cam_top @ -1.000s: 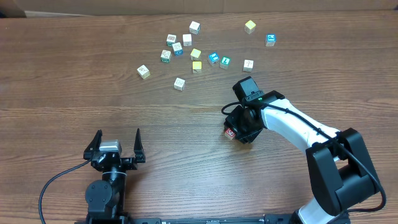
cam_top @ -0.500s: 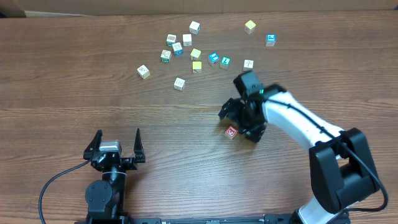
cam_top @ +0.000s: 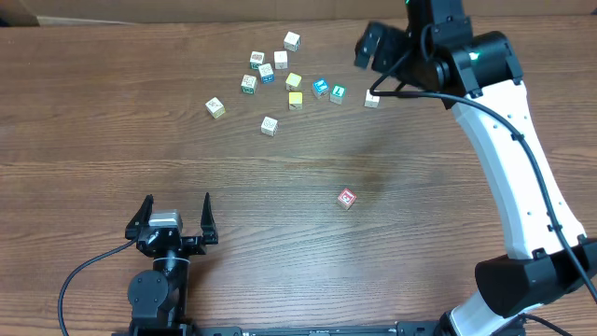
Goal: Form a circle
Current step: 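Open the right gripper and lift away from the placed block, then move the right gripper over the cluster toward a yellow-lettered block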
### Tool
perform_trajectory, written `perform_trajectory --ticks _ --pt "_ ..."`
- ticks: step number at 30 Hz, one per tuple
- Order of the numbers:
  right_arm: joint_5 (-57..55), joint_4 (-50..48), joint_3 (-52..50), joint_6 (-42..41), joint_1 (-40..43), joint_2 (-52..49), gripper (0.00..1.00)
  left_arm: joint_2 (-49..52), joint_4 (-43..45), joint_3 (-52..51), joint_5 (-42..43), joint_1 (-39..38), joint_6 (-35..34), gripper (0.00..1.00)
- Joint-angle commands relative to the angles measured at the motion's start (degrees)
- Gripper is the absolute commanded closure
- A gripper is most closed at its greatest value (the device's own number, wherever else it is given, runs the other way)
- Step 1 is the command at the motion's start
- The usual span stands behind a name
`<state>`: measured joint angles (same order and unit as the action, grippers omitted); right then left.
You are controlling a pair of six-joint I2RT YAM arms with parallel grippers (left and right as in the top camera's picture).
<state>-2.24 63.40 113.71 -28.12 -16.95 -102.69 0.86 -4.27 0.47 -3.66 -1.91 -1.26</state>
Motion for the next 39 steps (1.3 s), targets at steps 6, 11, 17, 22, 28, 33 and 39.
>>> perform_trajectory --ticks 6,11,17,22,28,33,39 --pt "-2.10 -8.13 -2.34 3.37 0.20 -4.09 0.02 -0.59 0.17 -0.20 0.31 -0.37 1.05 0.00" --pt "-1.38 -10.80 -2.34 3.34 -1.05 -9.60 0.14 -0.59 0.17 -0.20 0.31 -0.37 1.05 0.00" --pt "0.63 -15.93 -2.34 5.14 -4.11 -17.75 0.37 -0.59 0.17 -0.20 0.31 -0.37 1.05 0.01" --pt "2.14 -19.12 -2.34 5.97 -6.93 -24.06 0.54 -0.59 0.17 -0.20 0.31 -0.37 1.05 0.00" --pt "2.14 -22.71 -2.34 5.92 -9.62 -28.76 0.36 -0.59 0.17 -0.20 0.31 -0.37 1.05 0.01" --pt "1.86 -25.40 -2.34 5.95 -11.04 -30.62 0.36 -0.59 0.17 -0.20 0.31 -0.37 1.05 0.01" --pt "1.79 -29.18 -2.34 5.95 -11.69 -32.44 0.35 -0.59 0.17 -0.20 0.31 -0.37 1.05 0.01"
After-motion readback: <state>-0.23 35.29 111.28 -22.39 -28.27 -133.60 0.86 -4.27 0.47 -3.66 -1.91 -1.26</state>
